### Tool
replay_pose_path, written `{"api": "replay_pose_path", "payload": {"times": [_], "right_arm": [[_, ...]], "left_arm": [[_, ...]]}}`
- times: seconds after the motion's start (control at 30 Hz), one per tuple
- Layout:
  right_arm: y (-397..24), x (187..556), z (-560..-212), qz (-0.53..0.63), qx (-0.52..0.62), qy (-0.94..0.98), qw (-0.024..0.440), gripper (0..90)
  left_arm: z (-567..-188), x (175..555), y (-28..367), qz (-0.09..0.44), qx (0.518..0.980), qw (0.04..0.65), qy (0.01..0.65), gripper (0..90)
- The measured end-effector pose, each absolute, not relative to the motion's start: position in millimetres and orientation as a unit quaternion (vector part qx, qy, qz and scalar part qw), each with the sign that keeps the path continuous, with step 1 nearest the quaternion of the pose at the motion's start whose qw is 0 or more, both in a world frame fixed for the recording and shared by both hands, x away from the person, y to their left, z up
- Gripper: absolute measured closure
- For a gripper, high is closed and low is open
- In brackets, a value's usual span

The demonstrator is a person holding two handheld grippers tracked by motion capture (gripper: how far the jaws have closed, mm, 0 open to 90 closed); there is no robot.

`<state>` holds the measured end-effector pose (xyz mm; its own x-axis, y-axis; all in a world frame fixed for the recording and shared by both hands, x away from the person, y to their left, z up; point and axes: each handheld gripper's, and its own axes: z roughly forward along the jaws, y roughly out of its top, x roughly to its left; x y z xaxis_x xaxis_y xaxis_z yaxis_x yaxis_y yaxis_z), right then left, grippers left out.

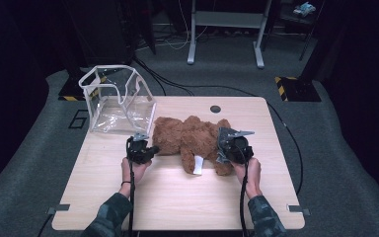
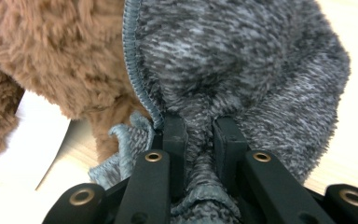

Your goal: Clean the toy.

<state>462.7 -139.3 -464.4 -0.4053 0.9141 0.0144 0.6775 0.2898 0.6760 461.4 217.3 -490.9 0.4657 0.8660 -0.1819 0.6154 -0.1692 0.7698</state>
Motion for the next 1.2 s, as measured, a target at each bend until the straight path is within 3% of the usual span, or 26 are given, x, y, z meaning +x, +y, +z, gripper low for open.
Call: {"api": "replay_pose_path", "payload": {"times": [0.27, 0.6, 0.9, 1.1, 1.2], "right_arm": [[-115, 446, -437, 0.346, 0.465, 0.792, 0.190, 77.8], [-108, 448, -470, 0.312, 0.463, 0.810, 0.180, 78.2], [-94, 435, -448, 0.335, 0.436, 0.815, 0.181, 77.8], [-97, 438, -476, 0.294, 0.448, 0.829, 0.163, 78.2], [-102, 432, -470, 0.289, 0.452, 0.829, 0.156, 78.0]], "left_arm": [[-492, 462, 216, 0.150, 0.748, 0.412, 0.498, 89.2], [-493, 461, 218, 0.149, 0.745, 0.417, 0.499, 89.2], [-491, 461, 218, 0.153, 0.744, 0.413, 0.501, 89.3], [-493, 461, 220, 0.150, 0.742, 0.418, 0.501, 89.2], [-492, 459, 219, 0.152, 0.742, 0.419, 0.501, 89.3]]}}
